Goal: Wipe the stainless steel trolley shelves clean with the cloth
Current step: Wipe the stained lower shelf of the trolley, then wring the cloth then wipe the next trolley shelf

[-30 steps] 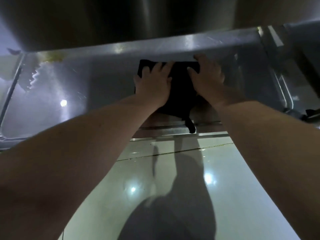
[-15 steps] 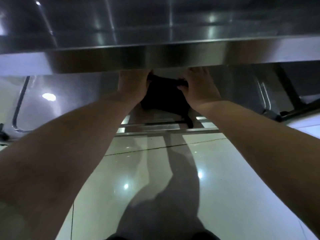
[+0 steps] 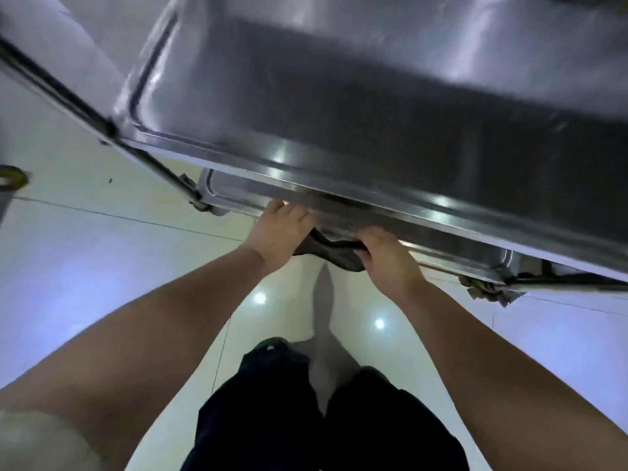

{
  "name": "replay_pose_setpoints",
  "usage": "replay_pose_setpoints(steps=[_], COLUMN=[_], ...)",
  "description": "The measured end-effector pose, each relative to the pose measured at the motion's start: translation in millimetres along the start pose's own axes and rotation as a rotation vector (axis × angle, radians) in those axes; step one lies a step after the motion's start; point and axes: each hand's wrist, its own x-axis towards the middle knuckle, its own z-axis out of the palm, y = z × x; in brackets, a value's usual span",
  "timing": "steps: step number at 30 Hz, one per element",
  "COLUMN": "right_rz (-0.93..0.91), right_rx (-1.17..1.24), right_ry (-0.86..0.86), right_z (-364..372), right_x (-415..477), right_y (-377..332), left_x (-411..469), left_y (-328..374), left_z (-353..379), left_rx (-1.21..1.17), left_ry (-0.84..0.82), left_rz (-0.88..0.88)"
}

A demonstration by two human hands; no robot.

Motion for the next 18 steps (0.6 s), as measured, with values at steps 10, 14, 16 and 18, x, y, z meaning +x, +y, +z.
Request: replay_pose_setpoints(steps=[10,14,16,18], right_rz=[-0.356,-0.457,-0.546,-0.653], right_rx=[0.084,0.069,0.03,-0.015], right_ry=[-0.01,-0.019,-0.016,0.005], right_z=[-247.3,-373.2,-430.7,-478.9], right_x=[-60.4,-63.9,-60.5,-56.3], right_y=[-249.2,-363.5,-420.2,-477.3], left_x=[-201.7,-273.5,-306.8,-336.4], left_y=[-103.5,-130.2,-146.8,-166.0], left_z=[-318.3,-464.6,-529.1,-580.5], left_rx=[-0.13,-0.166,-0.177,-0.15], left_ry=[0.317,0.399,0.477,0.537], left_rz=[-0.127,-0.34,-0.447,-0.538])
